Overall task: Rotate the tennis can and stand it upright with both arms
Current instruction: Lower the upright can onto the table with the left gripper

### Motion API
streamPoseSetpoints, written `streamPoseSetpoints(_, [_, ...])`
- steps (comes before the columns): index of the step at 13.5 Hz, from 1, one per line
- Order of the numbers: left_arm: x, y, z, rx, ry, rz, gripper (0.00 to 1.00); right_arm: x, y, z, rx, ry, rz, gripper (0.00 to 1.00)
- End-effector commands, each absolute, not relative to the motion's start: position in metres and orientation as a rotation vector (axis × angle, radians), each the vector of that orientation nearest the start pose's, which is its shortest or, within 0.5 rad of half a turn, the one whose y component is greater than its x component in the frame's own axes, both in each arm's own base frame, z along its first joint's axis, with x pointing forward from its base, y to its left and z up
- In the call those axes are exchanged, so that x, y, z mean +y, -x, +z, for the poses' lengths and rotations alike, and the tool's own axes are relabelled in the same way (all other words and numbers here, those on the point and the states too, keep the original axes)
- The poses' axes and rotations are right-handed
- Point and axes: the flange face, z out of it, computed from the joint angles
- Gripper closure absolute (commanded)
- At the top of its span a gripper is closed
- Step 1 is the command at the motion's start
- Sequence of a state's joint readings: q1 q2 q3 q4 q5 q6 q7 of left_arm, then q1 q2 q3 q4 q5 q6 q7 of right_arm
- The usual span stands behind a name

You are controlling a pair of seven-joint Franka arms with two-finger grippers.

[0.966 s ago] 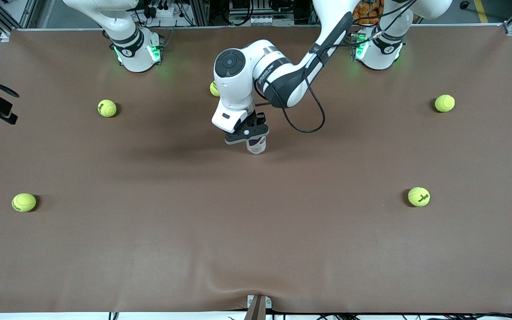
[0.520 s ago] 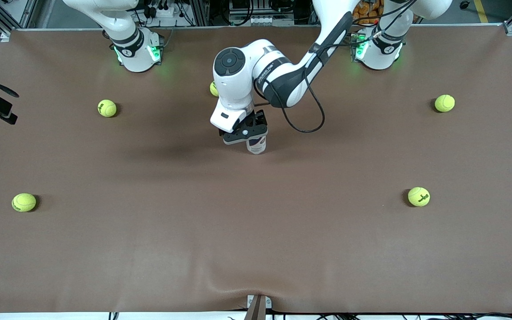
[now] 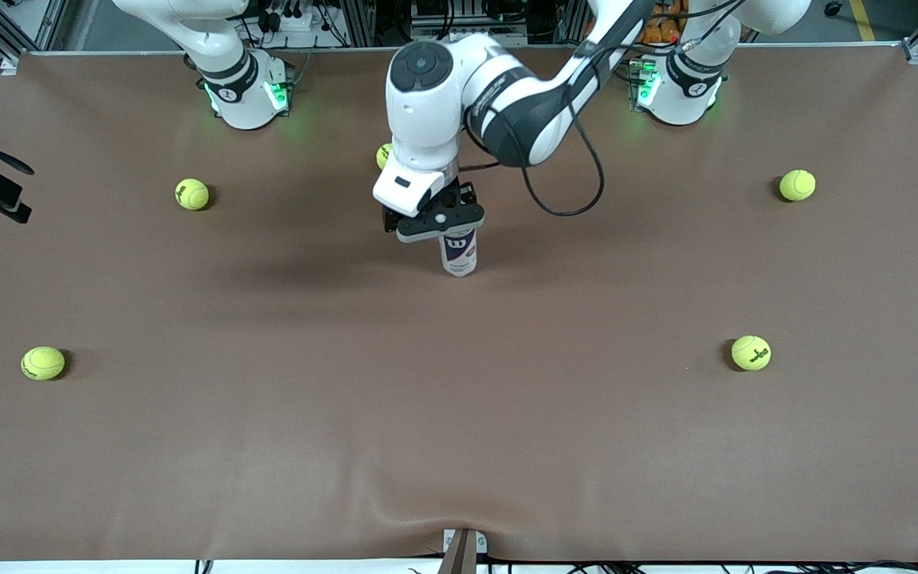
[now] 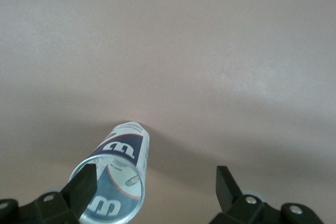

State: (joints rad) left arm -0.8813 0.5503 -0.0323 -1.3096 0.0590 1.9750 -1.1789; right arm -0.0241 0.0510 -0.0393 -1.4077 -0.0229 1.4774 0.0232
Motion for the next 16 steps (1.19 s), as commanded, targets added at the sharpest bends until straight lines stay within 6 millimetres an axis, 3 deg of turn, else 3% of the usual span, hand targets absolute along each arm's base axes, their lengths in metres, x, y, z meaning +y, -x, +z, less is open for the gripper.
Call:
streamPoseSetpoints(1, [-0.553, -0.459, 0.454, -0.397, 3.172, -0.197, 0.0, -0.037, -0.558, 0.666, 0.142, 3.176, -0.031, 0.0])
streamPoseSetpoints(7, [-0.536, -0.474, 0.459, -0.331, 3.154, -0.2, 0.0, -0.037, -0.558, 0.666, 0.142, 3.176, -0.033, 0.0])
streamPoseSetpoints(9, [-0.525, -0.479, 0.481, -0.324, 3.171, -0.239, 0.0, -0.038, -0.558, 0.666, 0.147, 3.175, -0.031, 0.0])
streamPoseSetpoints(11, [-0.516, -0.484, 0.482, -0.273, 3.158, -0.227, 0.0, -0.038, -0.558, 0.666, 0.147, 3.175, -0.028, 0.0])
streamPoseSetpoints(16, [-0.452, -0.524, 0.527, -0.255, 3.156, -0.277, 0.0, -0.038, -0.552, 0.67, 0.15, 3.175, -0.014, 0.0])
